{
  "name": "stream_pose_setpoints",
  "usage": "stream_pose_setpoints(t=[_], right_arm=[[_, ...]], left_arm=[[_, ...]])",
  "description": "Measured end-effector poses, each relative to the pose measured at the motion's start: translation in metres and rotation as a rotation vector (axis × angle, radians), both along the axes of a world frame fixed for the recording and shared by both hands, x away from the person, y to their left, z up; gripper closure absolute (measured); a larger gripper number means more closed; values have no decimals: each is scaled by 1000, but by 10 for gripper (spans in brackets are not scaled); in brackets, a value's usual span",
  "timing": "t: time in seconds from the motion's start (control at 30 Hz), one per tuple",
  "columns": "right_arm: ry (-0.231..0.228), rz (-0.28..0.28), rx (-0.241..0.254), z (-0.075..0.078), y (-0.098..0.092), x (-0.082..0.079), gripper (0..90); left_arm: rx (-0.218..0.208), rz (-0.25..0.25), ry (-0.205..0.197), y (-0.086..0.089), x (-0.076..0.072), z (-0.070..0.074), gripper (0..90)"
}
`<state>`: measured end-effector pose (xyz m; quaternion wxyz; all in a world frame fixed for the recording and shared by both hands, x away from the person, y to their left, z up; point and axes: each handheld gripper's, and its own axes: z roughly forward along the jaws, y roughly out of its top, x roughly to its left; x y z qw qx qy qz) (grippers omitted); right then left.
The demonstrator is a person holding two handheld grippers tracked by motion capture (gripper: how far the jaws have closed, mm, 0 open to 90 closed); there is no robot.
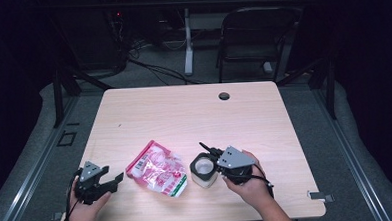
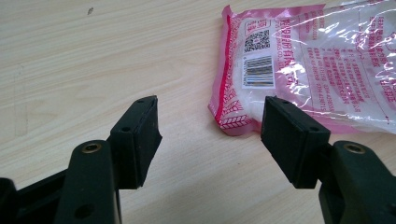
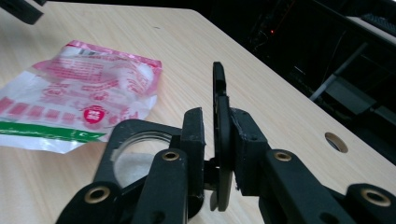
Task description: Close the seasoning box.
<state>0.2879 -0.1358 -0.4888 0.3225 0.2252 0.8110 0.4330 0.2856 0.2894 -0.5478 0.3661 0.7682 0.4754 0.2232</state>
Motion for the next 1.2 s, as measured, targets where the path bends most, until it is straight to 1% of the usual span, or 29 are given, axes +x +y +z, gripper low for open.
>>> stream_pose_setpoints(t=[0.07,0.1,0.17,0.23,0.33,0.4,0.5,0.57,0.6,0.63,0.7,0.83,0.87,0.93,0.97,1.03,1.07,1.1,1.13,1.17,1.2], right_arm=[[-3,5,1,0,1,-1,753],[-1,17,15,0,2,-5,732],[3,22,19,0,2,-6,724],[7,30,22,-1,3,-8,696],[11,26,25,-1,2,-8,672],[33,29,53,-1,1,-8,596],[58,33,72,-1,-1,-10,533],[78,47,82,-3,-1,-12,493],[78,47,82,-3,-1,-12,493],[93,53,95,-4,-3,-14,473],[111,54,114,-5,-5,-16,464],[124,50,129,-6,-9,-18,462],[132,41,138,-6,-15,-19,460],[134,33,142,-7,-17,-19,461],[139,16,145,-8,-23,-20,460],[143,8,148,-9,-26,-20,461],[148,-6,159,-11,-31,-20,460],[157,-33,186,-14,-40,-20,460],[157,-33,186,-14,-40,-20,460],[162,-45,193,-16,-44,-19,461],[174,-83,232,-21,-55,-18,461]], left_arm=[[0,-1,0,0,0,0,374],[2,-2,0,0,0,0,374],[3,-2,0,0,0,0,374],[1,0,1,0,0,0,374],[3,-1,0,0,0,0,374],[3,0,2,0,0,0,374],[3,1,0,0,0,0,374],[3,2,0,0,0,0,374],[3,2,0,0,0,0,374],[3,1,-1,0,0,0,374],[3,0,2,0,-1,0,374],[3,1,-1,0,-1,-1,374],[3,2,1,0,-1,-1,374],[3,3,2,0,-1,-1,374],[3,5,3,0,-1,-1,374],[4,5,2,0,0,-1,374],[4,5,2,1,0,-1,374],[2,5,5,1,0,-1,374],[2,5,5,1,0,-1,374],[3,5,8,1,0,-1,374],[-2,7,6,1,1,-2,374]])
